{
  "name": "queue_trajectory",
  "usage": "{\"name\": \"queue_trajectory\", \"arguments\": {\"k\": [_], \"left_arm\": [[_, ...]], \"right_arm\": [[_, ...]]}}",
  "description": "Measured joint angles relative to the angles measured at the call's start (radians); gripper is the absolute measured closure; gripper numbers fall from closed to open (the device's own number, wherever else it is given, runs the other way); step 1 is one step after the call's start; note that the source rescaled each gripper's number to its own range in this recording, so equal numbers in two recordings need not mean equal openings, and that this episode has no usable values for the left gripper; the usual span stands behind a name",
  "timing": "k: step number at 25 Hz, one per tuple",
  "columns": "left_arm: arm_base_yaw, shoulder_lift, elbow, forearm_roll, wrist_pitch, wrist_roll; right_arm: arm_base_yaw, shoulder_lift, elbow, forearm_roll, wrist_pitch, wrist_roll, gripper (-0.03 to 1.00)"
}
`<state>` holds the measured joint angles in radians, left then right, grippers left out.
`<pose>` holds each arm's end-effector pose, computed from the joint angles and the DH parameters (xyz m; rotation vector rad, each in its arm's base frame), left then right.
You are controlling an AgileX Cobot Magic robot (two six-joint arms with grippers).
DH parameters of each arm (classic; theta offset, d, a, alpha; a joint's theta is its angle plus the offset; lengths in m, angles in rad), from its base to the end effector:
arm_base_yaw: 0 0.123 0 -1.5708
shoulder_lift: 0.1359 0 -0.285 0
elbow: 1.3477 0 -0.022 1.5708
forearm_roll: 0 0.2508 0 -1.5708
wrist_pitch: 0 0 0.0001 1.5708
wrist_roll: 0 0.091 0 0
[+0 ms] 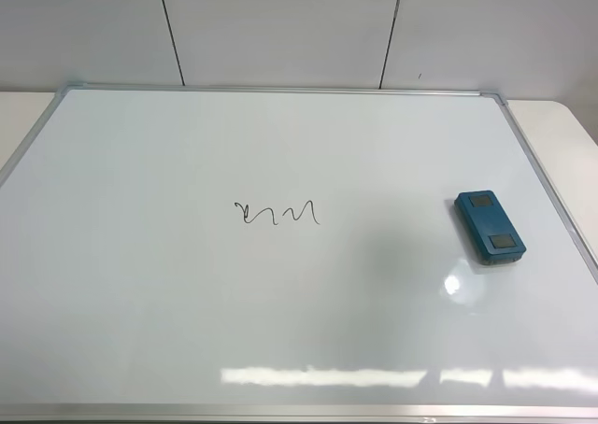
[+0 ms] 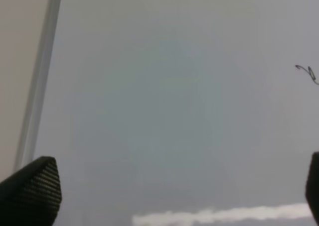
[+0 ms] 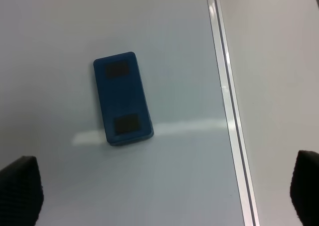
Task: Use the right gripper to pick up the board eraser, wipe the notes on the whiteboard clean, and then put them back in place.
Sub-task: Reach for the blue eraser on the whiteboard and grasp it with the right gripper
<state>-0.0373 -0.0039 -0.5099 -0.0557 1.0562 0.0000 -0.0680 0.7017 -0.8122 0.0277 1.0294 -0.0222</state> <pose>-0.0066 -0.0042 0.2805 0.0407 2.0255 -0.0900 0.1120 -0.0055 0.3383 0.0611 2.4013 -0.0068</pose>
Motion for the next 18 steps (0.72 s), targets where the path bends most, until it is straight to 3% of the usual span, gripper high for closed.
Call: {"name": "queue_trajectory", "arguments": {"k": [15,18], "left_arm": [[0.0,0.0,0.0,0.0,0.0,0.0],[0.0,0.0,0.0,0.0,0.0,0.0]], "right_arm": [[0.002,0.404,-0.004,-0.001,-0.115,0.022,-0.03],[0.046,0.499,-0.005,-0.003,-0.158,0.022,-0.03]]}}
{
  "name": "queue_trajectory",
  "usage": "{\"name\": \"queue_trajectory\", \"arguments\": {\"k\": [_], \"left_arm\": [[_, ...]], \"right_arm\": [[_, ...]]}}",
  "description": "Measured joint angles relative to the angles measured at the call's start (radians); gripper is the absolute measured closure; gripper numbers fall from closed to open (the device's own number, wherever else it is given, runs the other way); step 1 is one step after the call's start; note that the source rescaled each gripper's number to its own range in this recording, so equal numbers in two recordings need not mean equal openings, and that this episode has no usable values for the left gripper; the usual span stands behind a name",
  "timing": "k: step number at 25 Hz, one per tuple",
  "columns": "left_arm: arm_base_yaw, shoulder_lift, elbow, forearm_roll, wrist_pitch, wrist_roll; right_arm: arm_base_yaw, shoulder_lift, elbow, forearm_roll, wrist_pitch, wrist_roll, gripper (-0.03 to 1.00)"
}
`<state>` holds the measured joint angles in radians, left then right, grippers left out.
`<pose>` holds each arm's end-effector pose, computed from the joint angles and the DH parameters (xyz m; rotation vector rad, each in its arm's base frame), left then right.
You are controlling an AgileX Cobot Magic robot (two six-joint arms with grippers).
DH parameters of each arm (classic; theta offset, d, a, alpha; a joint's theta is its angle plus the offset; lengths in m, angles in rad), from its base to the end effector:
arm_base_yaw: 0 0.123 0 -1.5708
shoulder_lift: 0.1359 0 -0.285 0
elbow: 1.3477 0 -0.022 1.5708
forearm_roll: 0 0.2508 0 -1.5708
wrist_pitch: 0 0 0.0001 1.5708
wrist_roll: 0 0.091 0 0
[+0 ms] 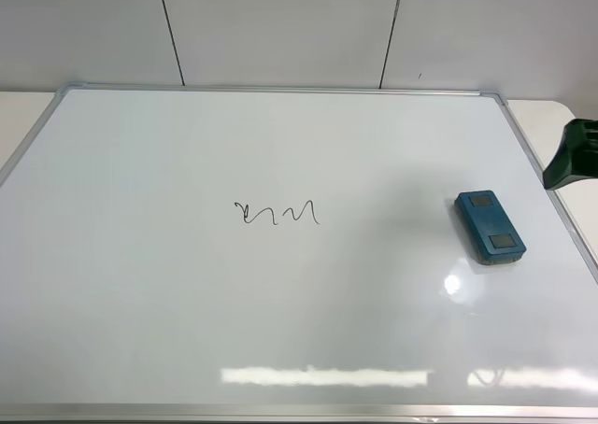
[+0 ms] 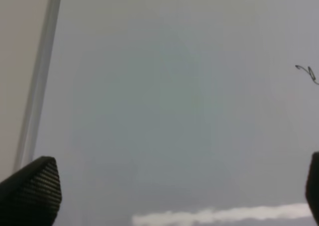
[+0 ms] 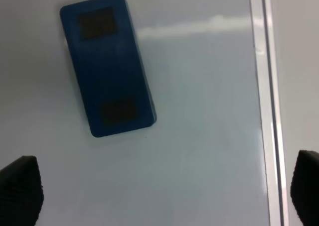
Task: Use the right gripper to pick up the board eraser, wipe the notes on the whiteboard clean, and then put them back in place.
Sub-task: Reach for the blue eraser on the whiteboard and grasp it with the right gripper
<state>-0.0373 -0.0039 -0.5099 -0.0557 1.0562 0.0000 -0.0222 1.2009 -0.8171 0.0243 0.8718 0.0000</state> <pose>-0.0066 -0.0042 0.2805 0.0407 2.0255 -0.0900 0.2157 -0.0031 0.2642 0.0466 2.7385 0.0236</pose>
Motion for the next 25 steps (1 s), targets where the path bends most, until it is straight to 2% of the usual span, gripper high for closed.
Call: {"name": "queue_trajectory", "arguments": {"k": [7,12,25], "left_arm": [[0.0,0.0,0.0,0.0,0.0,0.0],[0.0,0.0,0.0,0.0,0.0,0.0],[0.0,0.0,0.0,0.0,0.0,0.0]], "right_arm": [[0.119,0.167,-0.002,0.0,-0.108,0.012,-0.03],[0.177,0.286,-0.024,-0.006,-0.111,0.013,-0.03],[0.146,0.432,-0.03,-0.047,-0.169,0.016,-0.03]]}}
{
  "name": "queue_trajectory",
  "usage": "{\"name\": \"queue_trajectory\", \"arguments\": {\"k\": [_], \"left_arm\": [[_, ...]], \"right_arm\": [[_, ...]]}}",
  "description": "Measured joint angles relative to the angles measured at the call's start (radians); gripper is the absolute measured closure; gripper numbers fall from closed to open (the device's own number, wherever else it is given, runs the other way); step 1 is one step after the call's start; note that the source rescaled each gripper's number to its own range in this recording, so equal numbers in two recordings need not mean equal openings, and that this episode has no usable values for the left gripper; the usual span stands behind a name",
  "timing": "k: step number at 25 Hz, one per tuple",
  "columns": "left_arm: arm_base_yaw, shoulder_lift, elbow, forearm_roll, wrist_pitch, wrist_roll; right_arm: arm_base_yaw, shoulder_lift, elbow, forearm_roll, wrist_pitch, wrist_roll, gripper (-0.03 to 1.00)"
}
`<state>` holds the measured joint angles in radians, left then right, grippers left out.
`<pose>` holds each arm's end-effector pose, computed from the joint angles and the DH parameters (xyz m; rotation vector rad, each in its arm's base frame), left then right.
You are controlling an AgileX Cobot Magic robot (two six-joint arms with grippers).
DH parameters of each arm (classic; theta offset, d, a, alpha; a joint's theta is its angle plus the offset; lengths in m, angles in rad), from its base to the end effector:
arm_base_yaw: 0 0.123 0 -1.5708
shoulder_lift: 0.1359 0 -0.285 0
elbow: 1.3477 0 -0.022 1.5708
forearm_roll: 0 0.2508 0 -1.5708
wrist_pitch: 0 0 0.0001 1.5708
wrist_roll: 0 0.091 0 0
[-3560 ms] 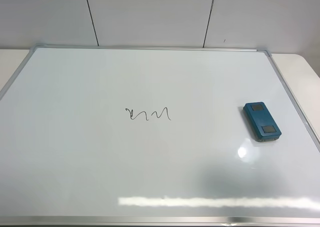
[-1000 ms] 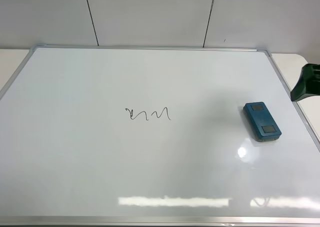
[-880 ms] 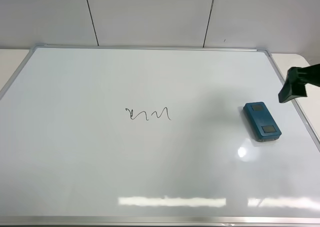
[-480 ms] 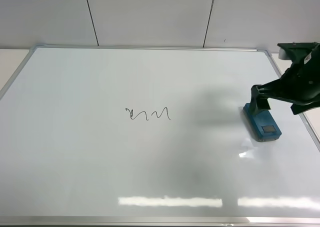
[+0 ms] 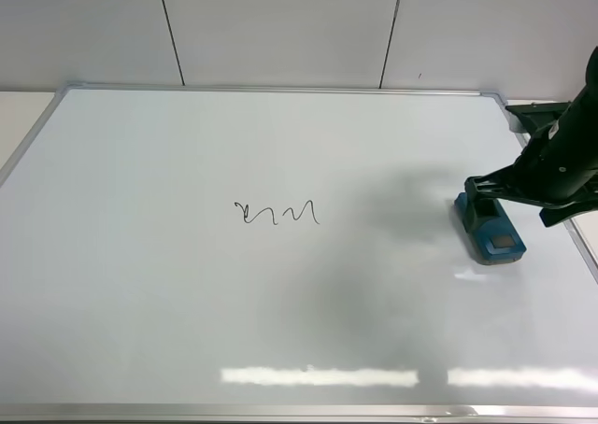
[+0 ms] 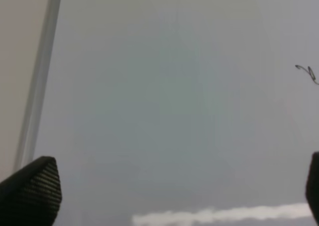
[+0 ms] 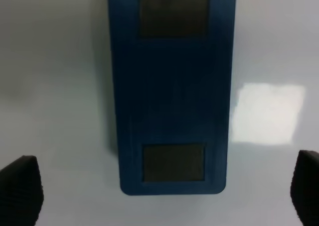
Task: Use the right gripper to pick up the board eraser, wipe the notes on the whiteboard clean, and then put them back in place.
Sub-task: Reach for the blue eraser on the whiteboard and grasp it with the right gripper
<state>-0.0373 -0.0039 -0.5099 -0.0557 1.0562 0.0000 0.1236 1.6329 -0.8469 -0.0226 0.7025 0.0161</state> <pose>-0.0066 -0.0042 0.2805 0.0407 2.0255 -0.0900 0.2755 0.0329 0.1682 -0.1834 2.9657 -0.0062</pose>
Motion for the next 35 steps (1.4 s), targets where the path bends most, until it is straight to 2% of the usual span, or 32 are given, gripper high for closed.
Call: {"name": "queue_trajectory", "arguments": {"k": [8,14,29,30,31,33,34,35], "left_arm": [[0.0,0.0,0.0,0.0,0.0,0.0],[0.0,0.0,0.0,0.0,0.0,0.0],[0.0,0.0,0.0,0.0,0.0,0.0],[0.0,0.0,0.0,0.0,0.0,0.0],[0.0,0.0,0.0,0.0,0.0,0.0],[0.0,0.0,0.0,0.0,0.0,0.0],[0.0,0.0,0.0,0.0,0.0,0.0],[0.0,0.0,0.0,0.0,0.0,0.0]], "right_arm": [[-0.003,0.103,-0.021,0.001,-0.044,0.005,-0.03],[-0.003,0.136,-0.072,0.0,-0.053,0.004,-0.03],[-0.003,0.173,-0.073,-0.011,-0.055,0.004,-0.03],[-0.003,0.173,-0.073,-0.012,-0.052,0.004,0.05],[-0.003,0.173,-0.073,-0.012,-0.05,0.008,0.27],[-0.003,0.173,-0.073,-0.011,-0.045,0.024,0.97],[-0.003,0.173,-0.073,-0.014,-0.044,0.038,0.89],[-0.003,0.173,-0.073,-0.017,-0.042,0.053,0.93]]}}
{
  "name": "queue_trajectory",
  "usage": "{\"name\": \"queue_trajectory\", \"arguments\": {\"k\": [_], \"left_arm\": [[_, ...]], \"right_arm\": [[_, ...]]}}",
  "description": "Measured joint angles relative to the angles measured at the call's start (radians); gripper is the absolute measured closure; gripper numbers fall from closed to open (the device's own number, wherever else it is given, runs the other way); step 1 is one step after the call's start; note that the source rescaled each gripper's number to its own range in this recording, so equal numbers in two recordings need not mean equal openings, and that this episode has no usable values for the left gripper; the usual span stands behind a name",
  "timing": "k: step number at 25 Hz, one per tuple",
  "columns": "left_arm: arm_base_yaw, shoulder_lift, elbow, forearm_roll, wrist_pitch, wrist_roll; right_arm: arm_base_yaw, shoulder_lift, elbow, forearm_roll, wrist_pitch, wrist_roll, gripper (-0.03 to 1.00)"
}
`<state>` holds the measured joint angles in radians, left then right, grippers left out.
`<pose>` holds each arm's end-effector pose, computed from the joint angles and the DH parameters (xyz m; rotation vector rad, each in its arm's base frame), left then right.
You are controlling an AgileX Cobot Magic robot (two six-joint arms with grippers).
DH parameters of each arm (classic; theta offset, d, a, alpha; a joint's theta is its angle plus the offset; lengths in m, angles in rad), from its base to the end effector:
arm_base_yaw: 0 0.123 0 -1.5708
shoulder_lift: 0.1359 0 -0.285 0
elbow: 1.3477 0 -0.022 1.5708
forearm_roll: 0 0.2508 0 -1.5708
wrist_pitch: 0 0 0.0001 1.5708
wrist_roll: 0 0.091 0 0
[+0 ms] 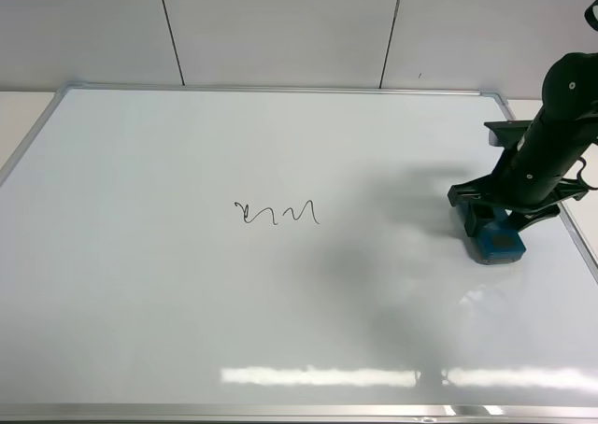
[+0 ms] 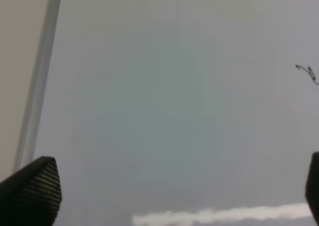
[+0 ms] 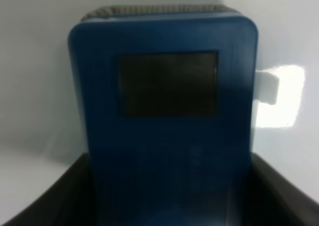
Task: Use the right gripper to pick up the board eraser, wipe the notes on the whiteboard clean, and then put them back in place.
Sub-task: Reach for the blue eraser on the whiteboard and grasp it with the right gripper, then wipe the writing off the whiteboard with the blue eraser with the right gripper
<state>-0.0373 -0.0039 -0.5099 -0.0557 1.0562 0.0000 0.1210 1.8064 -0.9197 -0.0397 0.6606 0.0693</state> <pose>-0.0066 -0.0042 0.2805 0.0407 2.0255 -0.0900 0.3021 0.0345 0.1336 -0.1237 3.0263 -0.0234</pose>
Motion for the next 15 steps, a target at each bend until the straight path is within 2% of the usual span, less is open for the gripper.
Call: {"name": "queue_trajectory", "arguments": {"k": [7,12,15], "left_arm": [[0.0,0.0,0.0,0.0,0.0,0.0],[0.0,0.0,0.0,0.0,0.0,0.0],[0.0,0.0,0.0,0.0,0.0,0.0]], "right_arm": [[0.0,0.0,-0.003,-0.005,0.026,0.038,0.93],[0.035,0.0,-0.075,-0.026,0.131,0.039,0.93],[0.063,0.0,-0.109,-0.033,0.158,0.039,0.93]]}}
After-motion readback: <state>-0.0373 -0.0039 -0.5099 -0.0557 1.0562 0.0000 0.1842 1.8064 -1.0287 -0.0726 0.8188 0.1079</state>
